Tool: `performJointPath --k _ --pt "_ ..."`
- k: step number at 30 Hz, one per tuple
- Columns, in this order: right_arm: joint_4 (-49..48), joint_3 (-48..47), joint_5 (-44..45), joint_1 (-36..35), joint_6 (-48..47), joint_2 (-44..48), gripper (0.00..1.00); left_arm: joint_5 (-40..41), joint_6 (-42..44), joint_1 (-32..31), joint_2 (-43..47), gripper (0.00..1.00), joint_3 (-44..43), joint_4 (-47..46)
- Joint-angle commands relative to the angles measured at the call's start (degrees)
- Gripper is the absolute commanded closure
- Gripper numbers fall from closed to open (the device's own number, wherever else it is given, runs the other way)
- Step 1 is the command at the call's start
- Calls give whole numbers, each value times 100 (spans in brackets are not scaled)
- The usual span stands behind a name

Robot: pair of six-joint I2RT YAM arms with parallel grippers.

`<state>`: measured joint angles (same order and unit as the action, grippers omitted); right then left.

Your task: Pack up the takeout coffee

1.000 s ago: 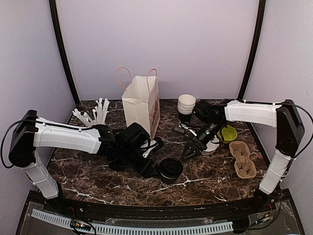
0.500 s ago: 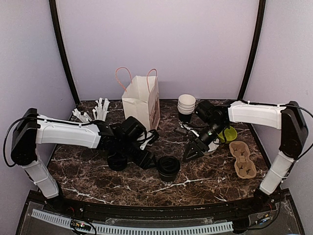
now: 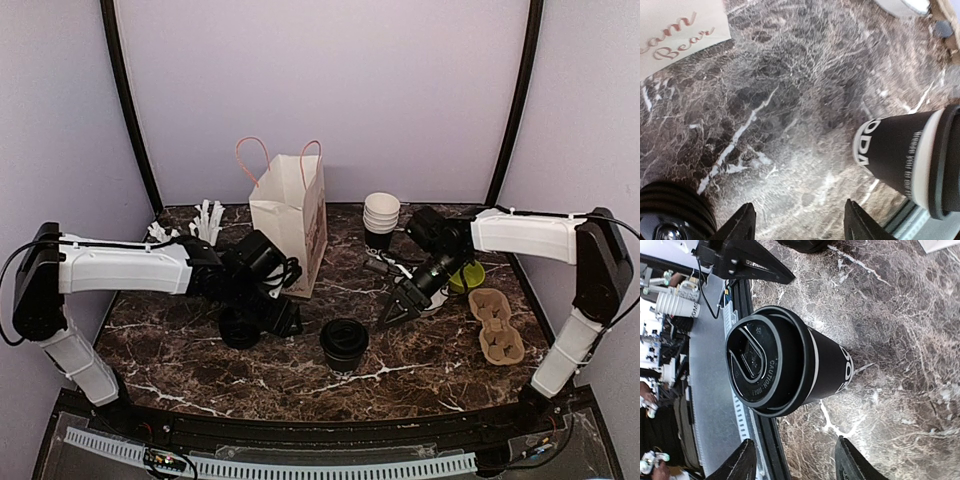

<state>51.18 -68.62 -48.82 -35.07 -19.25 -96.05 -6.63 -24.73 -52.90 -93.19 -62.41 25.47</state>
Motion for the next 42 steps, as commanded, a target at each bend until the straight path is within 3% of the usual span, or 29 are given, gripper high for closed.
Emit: performJointPath --k 1,12,26,42 --pt "-147 105 -504 35 191 -135 50 -475 -779 23 541 40 -234 123" --pt "24 -82 -985 37 105 -671 60 -1620 -1730 28 581 52 231 -1351" --pt "157 -226 -1161 25 15 -904 58 -1921 -1632 30 312 61 192 -1126" --pt "263 -415 -1147 -103 -58 -1275 58 -2039 -1554 32 -60 62 194 -1104"
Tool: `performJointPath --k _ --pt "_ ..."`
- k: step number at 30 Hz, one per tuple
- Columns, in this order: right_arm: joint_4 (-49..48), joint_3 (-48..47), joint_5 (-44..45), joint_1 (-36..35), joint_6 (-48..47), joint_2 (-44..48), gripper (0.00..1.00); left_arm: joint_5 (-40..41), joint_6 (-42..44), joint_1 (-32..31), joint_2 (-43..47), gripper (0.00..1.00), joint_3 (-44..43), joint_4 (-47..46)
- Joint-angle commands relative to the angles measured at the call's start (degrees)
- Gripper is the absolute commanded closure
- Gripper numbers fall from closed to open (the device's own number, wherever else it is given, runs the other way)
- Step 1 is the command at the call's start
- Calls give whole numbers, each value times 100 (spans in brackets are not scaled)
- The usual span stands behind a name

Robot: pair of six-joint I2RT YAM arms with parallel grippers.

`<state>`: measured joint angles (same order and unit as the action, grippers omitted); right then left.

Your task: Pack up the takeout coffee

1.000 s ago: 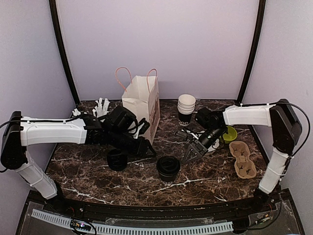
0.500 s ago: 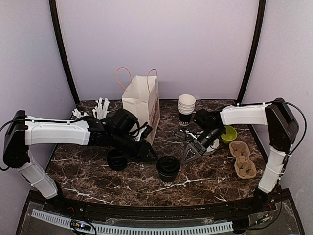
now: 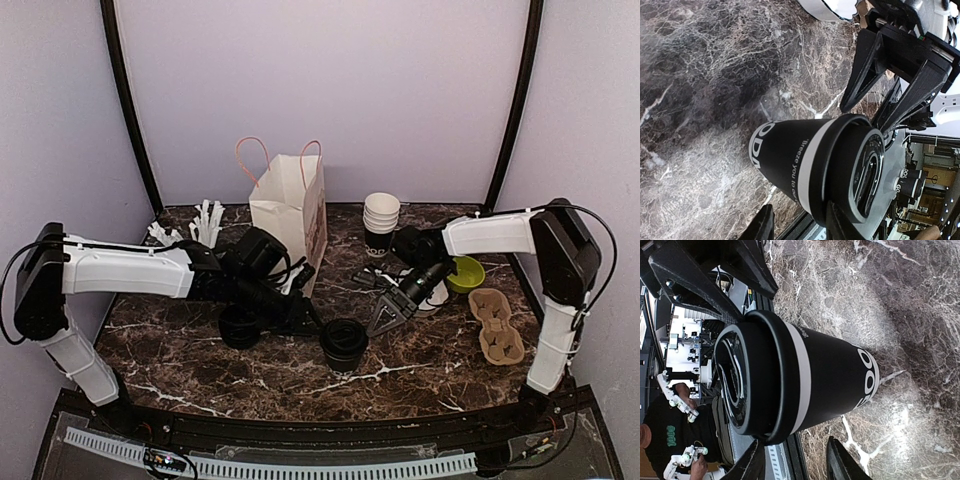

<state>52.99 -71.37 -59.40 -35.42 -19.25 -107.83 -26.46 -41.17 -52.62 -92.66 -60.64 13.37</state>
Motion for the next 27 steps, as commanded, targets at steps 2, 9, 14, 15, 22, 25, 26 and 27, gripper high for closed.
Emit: performJointPath --k 2,9,14,15,22,25,26,27 --pt "46 -147 -41 -79 -10 -133 58 -16 121 4 -190 63 27 202" --pt "-366 -61 742 -158 505 -390 60 408 273 1 -458 64 151 700" --pt "-499 23 1167 -158 682 -590 61 1057 471 28 -854 67 373 1358" --pt "-515 34 1230 -158 705 -610 61 1066 468 42 -926 67 497 1348" --pt "-438 -30 1405 -158 629 -703 63 1020 565 52 -1019 68 498 1176" --pt "-268 -122 1212 -145 383 -567 65 1140 724 44 -792 68 312 1139" --pt "-211 -144 1100 -135 302 -497 65 1142 841 38 -655 68 218 1080" --pt "-147 -167 984 -120 221 -421 66 1116 905 26 -572 68 171 1027"
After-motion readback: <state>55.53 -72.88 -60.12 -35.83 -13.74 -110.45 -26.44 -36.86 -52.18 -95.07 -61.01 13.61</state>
